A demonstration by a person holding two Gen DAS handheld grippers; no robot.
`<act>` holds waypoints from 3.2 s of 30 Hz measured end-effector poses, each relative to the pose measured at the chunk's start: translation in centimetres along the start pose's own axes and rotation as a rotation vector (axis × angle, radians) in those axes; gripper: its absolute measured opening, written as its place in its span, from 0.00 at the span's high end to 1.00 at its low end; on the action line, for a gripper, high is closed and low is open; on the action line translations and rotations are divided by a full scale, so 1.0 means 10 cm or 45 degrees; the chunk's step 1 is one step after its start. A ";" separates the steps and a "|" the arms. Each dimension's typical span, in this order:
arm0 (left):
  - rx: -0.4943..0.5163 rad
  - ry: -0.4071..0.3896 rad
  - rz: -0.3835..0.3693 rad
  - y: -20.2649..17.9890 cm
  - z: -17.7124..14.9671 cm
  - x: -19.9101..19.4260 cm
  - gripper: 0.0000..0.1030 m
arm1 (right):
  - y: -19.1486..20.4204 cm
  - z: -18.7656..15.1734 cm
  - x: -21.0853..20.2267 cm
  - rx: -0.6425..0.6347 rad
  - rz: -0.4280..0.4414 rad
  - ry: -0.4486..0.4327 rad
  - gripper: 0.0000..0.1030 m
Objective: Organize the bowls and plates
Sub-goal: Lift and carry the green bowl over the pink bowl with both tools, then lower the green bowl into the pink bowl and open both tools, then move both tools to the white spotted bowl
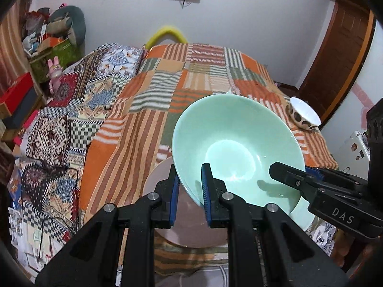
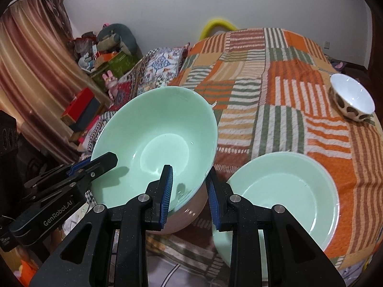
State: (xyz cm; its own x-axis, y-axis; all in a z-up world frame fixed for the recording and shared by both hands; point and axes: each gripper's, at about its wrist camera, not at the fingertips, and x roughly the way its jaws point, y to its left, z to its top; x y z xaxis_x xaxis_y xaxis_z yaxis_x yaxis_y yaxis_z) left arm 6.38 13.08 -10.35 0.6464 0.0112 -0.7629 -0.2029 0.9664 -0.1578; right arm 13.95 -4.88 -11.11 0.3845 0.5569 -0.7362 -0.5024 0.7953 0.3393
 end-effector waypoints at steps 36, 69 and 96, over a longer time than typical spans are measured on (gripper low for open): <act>-0.114 0.203 0.046 0.44 -0.48 0.67 0.84 | 0.14 -0.29 0.64 -0.004 -0.042 0.229 0.75; 0.046 0.205 0.161 0.29 -0.46 0.67 0.77 | 0.16 -0.20 0.41 -0.131 -0.092 0.187 0.57; 0.077 -0.097 0.006 -0.45 0.27 -0.11 0.44 | -0.90 -0.06 -0.59 0.067 -0.261 -0.090 0.50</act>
State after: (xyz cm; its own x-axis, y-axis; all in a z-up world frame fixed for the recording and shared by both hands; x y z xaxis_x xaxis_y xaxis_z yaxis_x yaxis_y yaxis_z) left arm 8.55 9.41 -7.12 0.7002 0.0329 -0.7132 -0.1628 0.9800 -0.1147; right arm 15.70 -15.44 -10.19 0.5287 0.3965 -0.7505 -0.3677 0.9039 0.2185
